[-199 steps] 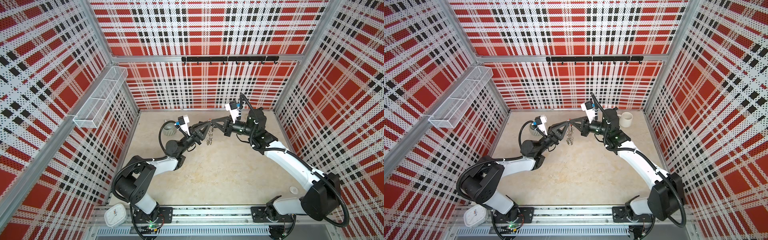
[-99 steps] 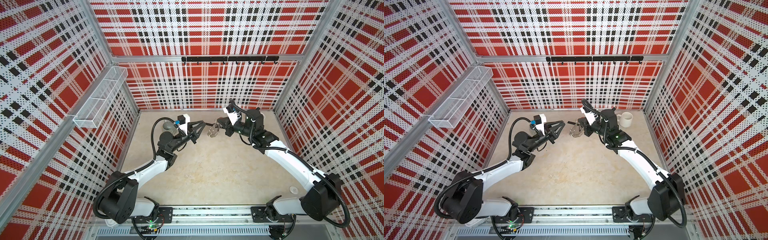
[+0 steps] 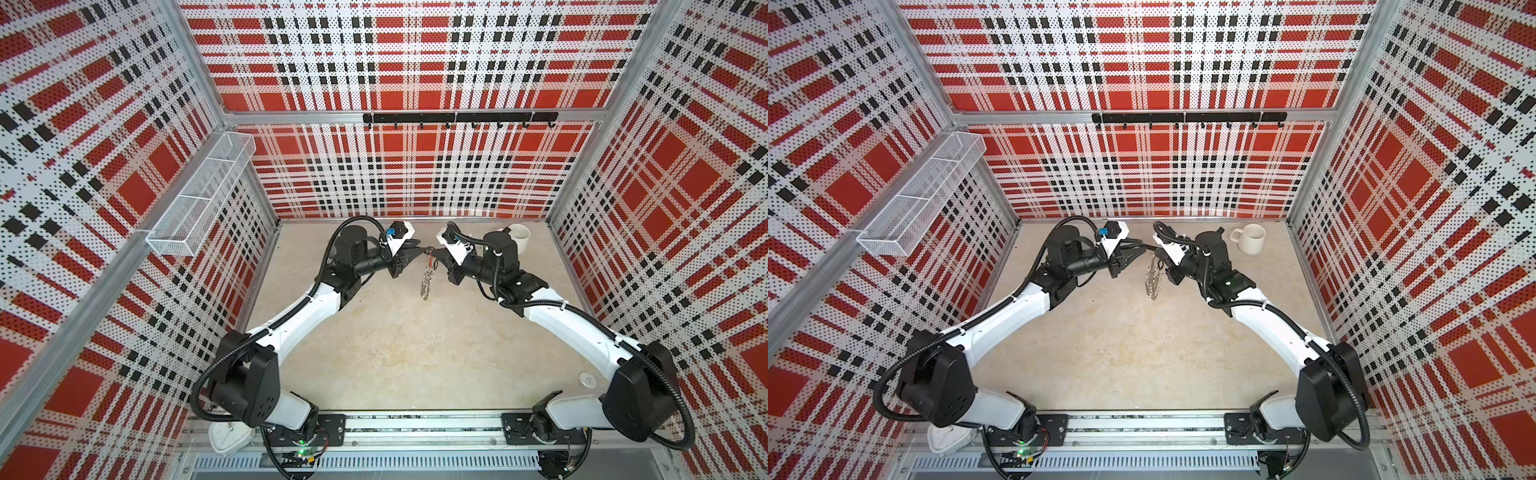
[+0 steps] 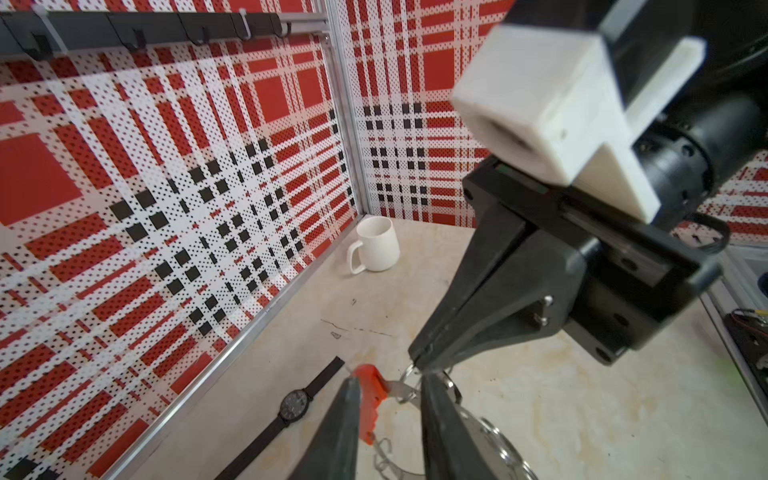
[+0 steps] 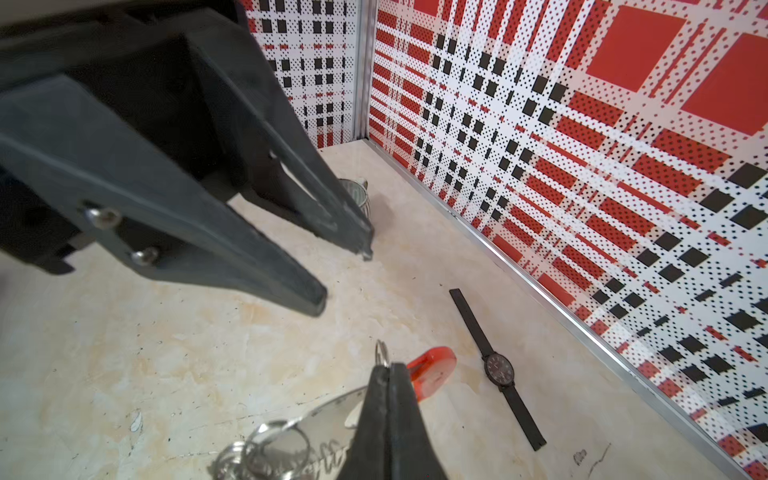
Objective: Put the keys on the keyring
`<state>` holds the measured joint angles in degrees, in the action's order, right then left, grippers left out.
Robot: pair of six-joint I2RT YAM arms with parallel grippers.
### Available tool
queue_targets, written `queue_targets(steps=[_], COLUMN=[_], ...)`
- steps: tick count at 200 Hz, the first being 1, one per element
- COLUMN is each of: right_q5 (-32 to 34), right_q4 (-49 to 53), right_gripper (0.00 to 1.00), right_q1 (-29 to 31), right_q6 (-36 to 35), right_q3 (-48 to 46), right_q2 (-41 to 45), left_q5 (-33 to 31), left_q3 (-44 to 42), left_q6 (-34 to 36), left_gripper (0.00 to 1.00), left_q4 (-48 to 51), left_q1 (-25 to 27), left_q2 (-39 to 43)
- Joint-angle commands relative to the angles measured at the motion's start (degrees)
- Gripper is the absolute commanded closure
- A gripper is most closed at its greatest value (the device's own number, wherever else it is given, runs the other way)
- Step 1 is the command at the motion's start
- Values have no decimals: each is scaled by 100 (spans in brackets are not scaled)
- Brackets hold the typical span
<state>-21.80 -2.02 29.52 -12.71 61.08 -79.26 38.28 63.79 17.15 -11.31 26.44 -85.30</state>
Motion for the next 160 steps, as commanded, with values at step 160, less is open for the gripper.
queue_targets(steps=[160], right_q5=[-615], right_q4=[-446], right_gripper=[100], right_q1=[47], right_q6=[82], right_q3=[198], right_q2=[-129], left_q5=[417], left_q3=[363], left_q6=[219], left_gripper=[72], left_q4=[564], left_q1=[-105], left_q2=[-355])
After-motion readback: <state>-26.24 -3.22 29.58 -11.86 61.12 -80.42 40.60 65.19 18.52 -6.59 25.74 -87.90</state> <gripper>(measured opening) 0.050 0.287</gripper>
